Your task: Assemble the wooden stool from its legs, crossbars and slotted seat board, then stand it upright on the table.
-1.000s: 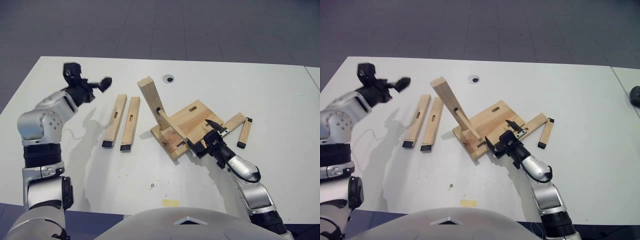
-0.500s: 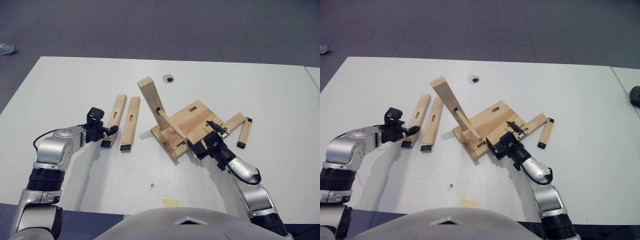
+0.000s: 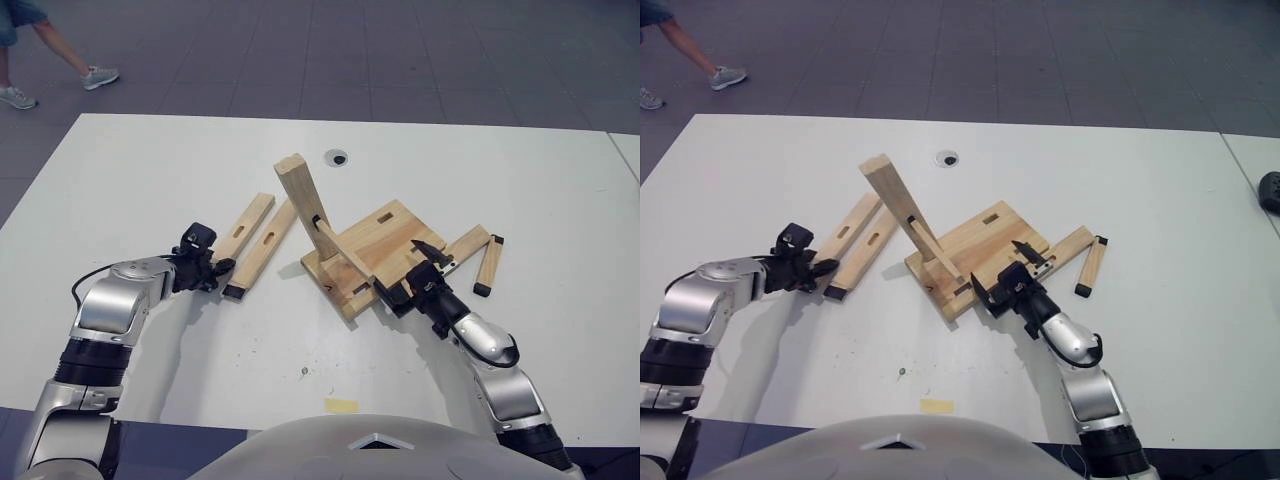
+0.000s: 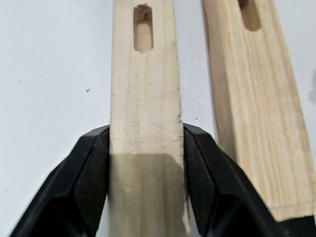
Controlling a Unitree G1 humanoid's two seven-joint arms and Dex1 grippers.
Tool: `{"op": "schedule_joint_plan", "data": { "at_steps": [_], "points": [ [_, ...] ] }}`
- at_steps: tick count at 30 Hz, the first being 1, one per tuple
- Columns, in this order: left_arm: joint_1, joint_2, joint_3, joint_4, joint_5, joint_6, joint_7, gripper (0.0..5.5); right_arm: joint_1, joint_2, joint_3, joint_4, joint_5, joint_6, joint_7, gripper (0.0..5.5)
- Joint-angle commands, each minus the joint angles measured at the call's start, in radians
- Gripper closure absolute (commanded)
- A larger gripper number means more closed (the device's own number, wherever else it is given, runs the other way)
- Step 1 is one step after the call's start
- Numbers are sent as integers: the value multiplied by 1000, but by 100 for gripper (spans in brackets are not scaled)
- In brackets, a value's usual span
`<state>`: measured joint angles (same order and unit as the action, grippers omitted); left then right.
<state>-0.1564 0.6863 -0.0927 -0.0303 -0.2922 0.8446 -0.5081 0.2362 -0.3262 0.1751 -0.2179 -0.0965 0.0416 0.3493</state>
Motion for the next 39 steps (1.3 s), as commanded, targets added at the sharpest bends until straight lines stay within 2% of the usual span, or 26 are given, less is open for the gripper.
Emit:
{"op": "schedule_joint_plan", "data": {
  "at_steps": [1,4,6,9,12,15,19,23,31,39],
  "points": [
    [-72,-13,28,50,71,-84,48,347,-27,6,-27,-12,0,16,-22,10],
    [-210,-73,115,66,88,-191,138,347,-101,41,-131,-29,93,67,-58,10],
    [-302,-113,152,54,94,-251,194,347,-180,85,-241,-47,226,125,-97,10],
    [-395,-148,170,18,96,-325,219,347,-298,126,-368,-91,442,219,-127,10],
    [-461,-154,161,-39,102,-424,189,347,-403,159,-443,-166,717,335,-146,10],
    [-493,-117,119,-103,132,-554,96,347,-498,185,-471,-244,1069,440,-166,10],
    [-499,-73,54,-156,155,-713,-56,347,-596,222,-435,-274,1359,495,-224,10],
    [-484,-92,22,-213,119,-723,-137,347,-646,228,-407,-256,1425,508,-283,10],
    [-446,-116,-5,-266,104,-700,-185,347,-734,226,-383,-244,1470,492,-343,10],
    [-438,-122,-11,-266,112,-705,-200,347,-745,185,-359,-248,1429,495,-281,156]
  ]
}}
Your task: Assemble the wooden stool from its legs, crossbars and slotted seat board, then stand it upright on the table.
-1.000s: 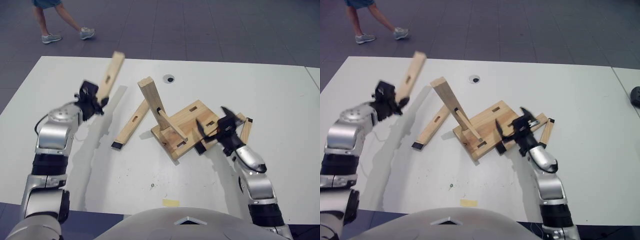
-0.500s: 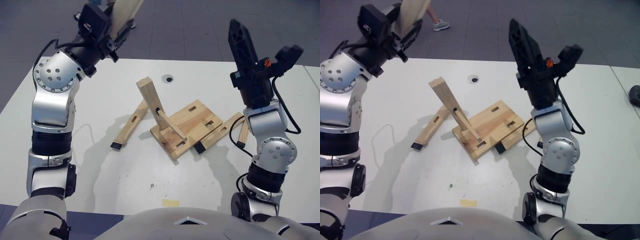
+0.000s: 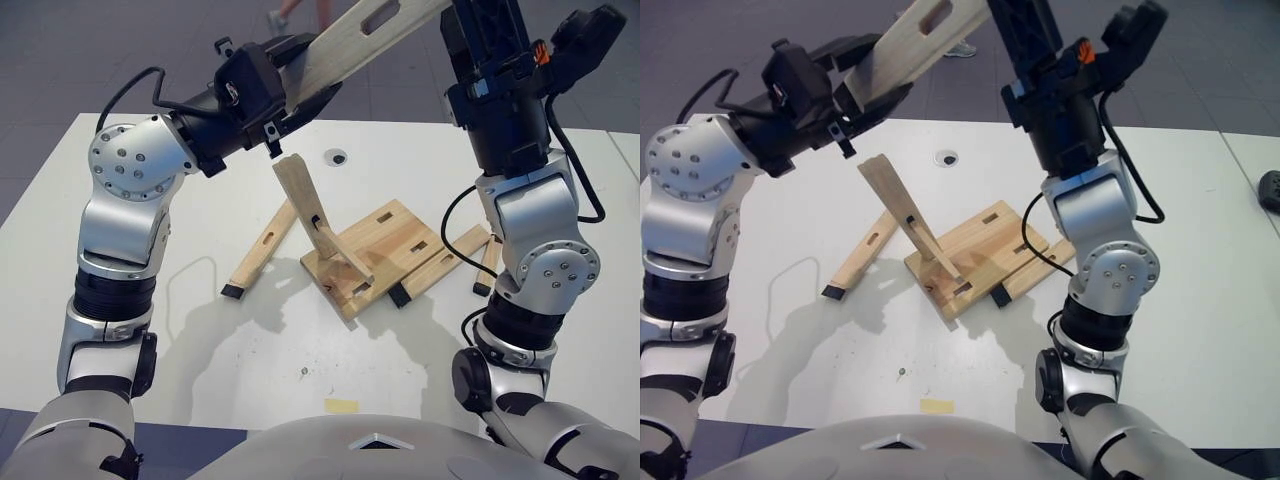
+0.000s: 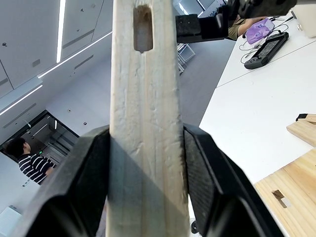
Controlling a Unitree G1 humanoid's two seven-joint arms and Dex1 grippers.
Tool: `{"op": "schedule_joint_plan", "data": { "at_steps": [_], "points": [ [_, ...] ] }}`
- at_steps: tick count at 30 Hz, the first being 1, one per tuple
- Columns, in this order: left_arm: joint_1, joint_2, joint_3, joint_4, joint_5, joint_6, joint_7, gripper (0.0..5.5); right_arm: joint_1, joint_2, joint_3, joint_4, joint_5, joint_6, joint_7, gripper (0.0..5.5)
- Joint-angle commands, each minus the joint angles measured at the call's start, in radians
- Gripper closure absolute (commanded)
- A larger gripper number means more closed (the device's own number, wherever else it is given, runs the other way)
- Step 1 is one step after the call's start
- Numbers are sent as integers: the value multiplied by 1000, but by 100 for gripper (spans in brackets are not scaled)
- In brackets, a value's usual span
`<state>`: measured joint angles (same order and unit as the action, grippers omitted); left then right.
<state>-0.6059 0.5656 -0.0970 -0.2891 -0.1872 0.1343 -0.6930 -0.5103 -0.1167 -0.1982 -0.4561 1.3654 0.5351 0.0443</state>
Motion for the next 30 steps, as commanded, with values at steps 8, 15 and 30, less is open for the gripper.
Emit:
{"op": "schedule_joint_plan", "data": {
  "at_steps": [8,15,30],
  "points": [
    [43,-10,-17,-43,-15,32,-34,347,-25,-25,39,-2,-132,-37,40,282],
    [50,-19,-19,-60,-22,53,-38,347,-21,6,23,-2,-148,-80,24,393],
    [-15,-61,126,-44,-258,315,6,200,-46,51,-95,32,-159,-209,-34,450]
  ]
}}
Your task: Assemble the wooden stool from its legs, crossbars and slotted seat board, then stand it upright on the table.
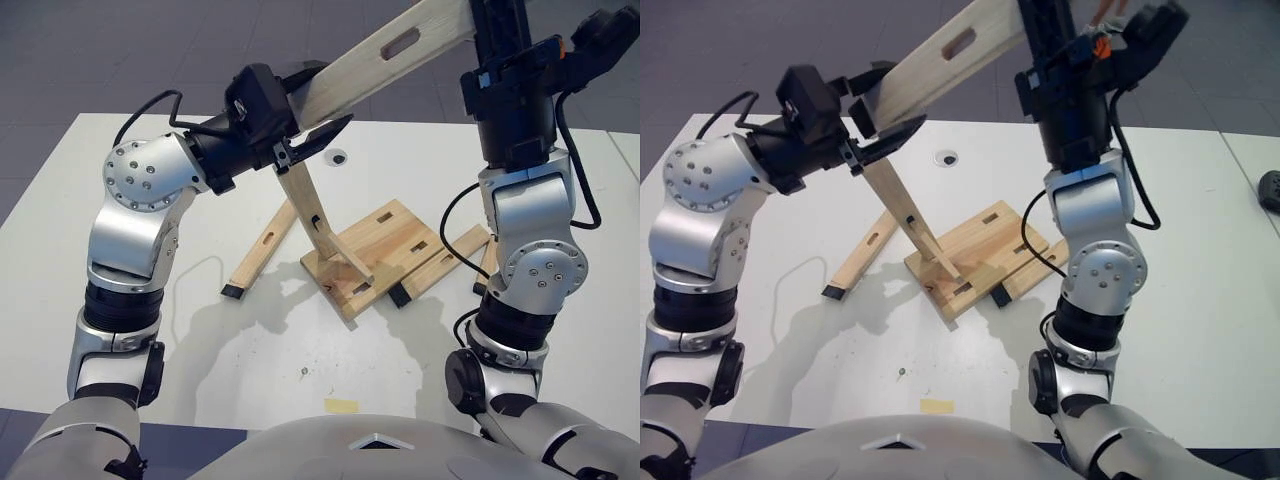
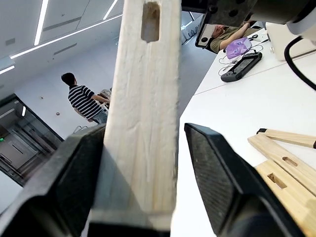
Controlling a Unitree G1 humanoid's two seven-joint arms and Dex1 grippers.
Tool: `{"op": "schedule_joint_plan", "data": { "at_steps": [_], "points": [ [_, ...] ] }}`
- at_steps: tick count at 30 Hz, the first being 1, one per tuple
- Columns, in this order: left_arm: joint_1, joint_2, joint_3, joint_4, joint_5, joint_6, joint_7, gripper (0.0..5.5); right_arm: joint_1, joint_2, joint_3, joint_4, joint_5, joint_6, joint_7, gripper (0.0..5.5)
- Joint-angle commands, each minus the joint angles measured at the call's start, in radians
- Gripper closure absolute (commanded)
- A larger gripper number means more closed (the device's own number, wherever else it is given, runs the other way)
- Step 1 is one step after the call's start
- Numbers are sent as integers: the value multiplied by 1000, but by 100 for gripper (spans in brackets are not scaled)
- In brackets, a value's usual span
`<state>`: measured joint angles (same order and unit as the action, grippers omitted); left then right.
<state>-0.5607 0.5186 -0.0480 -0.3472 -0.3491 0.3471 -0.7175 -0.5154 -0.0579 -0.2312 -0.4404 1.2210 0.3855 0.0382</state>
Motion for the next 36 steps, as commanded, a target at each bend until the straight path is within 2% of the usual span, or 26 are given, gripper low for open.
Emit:
{"op": "schedule_joint_plan", "data": {
  "at_steps": [1,3,5,10,12,15,18,22,25,28,30,33,36],
  "points": [
    [-80,-18,111,26,-137,138,48,180,-42,-17,-81,26,-26,-76,-36,450],
    [-108,-15,158,62,-162,175,87,150,-40,-44,-117,46,-59,-99,-52,450],
    [-89,6,151,84,-108,161,109,111,-30,-84,-137,73,-113,-108,-55,450],
    [49,107,-43,164,256,80,221,31,39,-168,-153,97,-251,-111,-28,450],
    [90,93,-67,149,291,78,233,11,62,-186,-177,91,-269,-112,-39,450],
    [146,80,-107,85,318,66,215,10,81,-208,-197,103,-272,-94,-41,450],
    [195,72,-118,-30,240,76,135,10,81,-221,-187,106,-278,-74,-39,450],
    [240,118,-131,-163,194,109,50,10,82,-245,-187,130,-281,-41,-22,450],
    [222,137,-93,-159,216,124,63,10,81,-269,-200,145,-278,-20,-8,450],
    [183,112,-30,-96,253,105,146,10,73,-292,-208,167,-278,-2,5,450],
    [162,60,34,-123,158,145,156,10,69,-306,-212,189,-278,9,19,450],
    [114,-20,175,-227,-225,298,117,10,75,-323,-222,211,-277,24,33,450],
    [51,16,272,-211,-541,417,61,10,65,-342,-238,254,-274,36,48,450]
  ]
}}
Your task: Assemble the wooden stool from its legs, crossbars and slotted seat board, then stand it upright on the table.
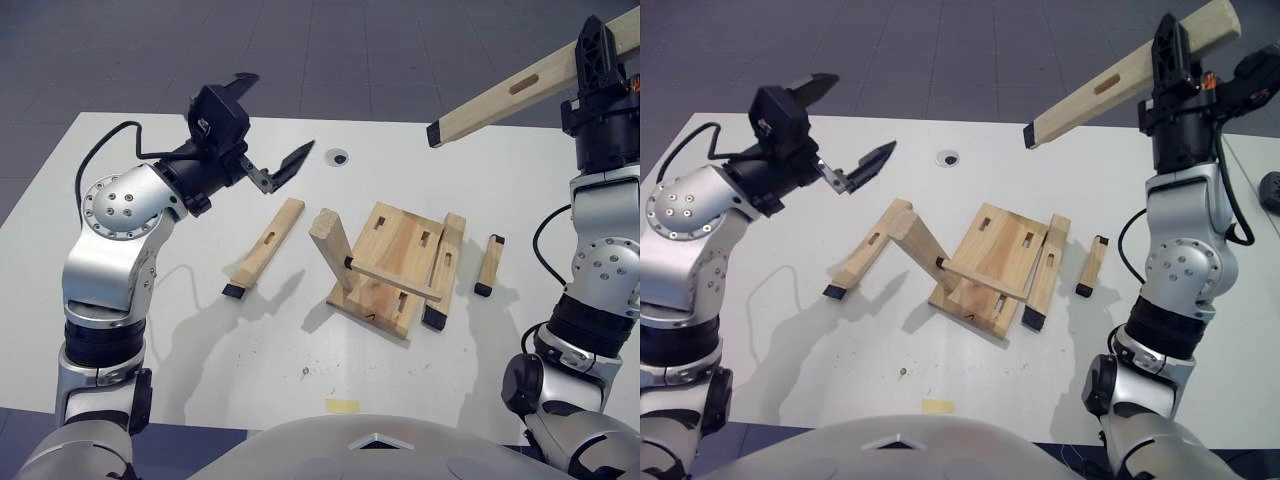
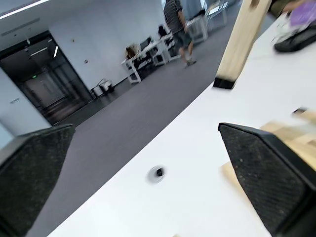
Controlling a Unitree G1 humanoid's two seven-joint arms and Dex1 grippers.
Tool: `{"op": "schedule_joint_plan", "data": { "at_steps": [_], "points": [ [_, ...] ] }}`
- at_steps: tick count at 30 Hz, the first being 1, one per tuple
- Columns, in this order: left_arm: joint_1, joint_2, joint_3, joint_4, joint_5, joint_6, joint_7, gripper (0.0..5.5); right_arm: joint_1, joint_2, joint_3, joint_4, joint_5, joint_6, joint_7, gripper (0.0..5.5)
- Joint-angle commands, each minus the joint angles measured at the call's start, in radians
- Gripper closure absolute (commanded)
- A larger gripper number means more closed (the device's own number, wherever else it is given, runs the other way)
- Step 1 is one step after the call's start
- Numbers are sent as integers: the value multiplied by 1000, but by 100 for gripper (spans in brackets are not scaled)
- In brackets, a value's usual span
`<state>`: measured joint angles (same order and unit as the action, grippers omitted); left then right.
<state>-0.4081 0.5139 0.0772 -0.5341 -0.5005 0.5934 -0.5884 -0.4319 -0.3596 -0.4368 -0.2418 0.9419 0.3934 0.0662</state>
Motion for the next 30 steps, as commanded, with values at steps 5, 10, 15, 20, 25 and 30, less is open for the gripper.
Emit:
{"op": "schedule_joint_plan", "data": {
  "at_steps": [5,10,15,20,25,30],
  "points": [
    [-79,163,25,13,-487,258,-326,10,-44,-52,-33,113,0,34,44,450],
    [-68,263,-282,58,-201,107,-543,10,-52,-40,-16,139,-13,44,62,450],
    [-126,207,-365,188,-36,-39,-575,10,-61,-26,-3,149,-16,55,74,450],
    [-116,214,-329,158,-84,-16,-615,77,-47,-18,-3,150,-23,58,77,450],
    [-109,221,-273,82,-250,105,-640,172,-35,-14,1,152,-34,65,81,450],
    [-90,217,-285,40,-224,92,-613,255,-40,-2,1,147,-34,74,78,450]
  ]
}}
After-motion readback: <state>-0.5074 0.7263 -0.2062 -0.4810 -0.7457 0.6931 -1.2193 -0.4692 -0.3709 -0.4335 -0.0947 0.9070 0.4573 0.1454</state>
